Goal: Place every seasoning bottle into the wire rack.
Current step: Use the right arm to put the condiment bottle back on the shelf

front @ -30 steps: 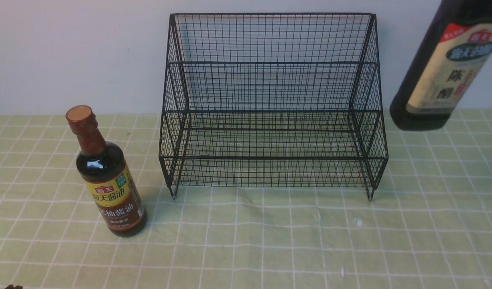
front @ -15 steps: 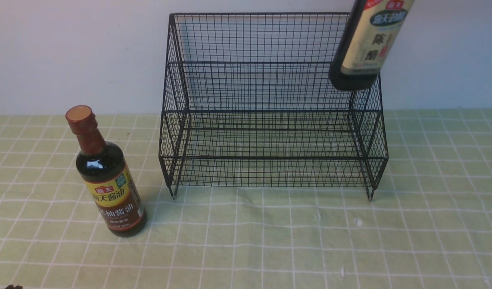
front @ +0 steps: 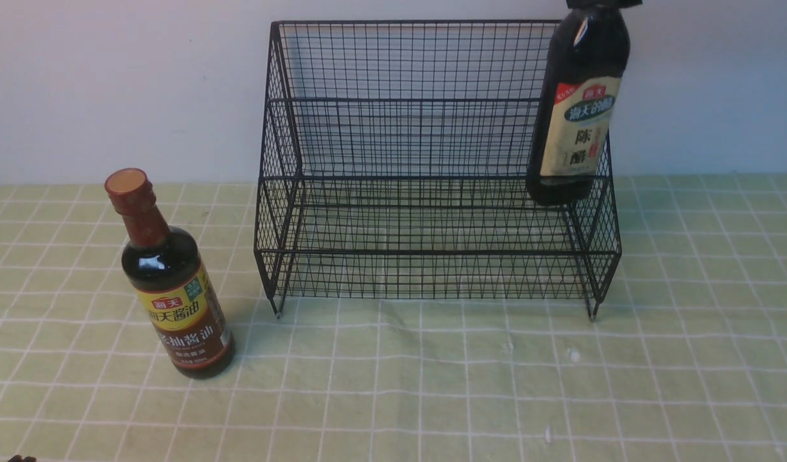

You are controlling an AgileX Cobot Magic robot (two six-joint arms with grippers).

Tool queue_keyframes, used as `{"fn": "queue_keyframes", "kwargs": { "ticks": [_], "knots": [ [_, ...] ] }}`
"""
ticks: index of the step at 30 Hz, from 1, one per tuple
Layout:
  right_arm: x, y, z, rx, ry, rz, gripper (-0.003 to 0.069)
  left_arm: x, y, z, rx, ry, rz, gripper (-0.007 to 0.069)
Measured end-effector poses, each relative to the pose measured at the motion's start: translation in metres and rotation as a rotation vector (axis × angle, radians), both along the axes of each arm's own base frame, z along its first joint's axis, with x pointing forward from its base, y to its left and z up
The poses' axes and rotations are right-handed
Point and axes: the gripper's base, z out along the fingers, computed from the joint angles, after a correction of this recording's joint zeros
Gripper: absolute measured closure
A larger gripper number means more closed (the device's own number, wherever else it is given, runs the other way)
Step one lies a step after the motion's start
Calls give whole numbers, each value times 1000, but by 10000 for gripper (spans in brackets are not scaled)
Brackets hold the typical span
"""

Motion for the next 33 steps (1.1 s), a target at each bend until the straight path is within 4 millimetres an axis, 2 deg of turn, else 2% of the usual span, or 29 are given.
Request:
{"fn": "queue_keyframes", "kwargs": {
  "ticks": [11,19,26,33],
  "knots": [
    [8,1,-32,-59,174,-23,333,0,0,0,0,0,0,631],
    [4,19,-35,-140,169,-17,333,0,0,0,0,0,0,631],
    [3,19,-37,-136,205,-50,316,0,0,0,0,0,0,631],
    [0,18,-29,-62,226,-117,274,0,0,0,0,0,0,631]
  ]
}}
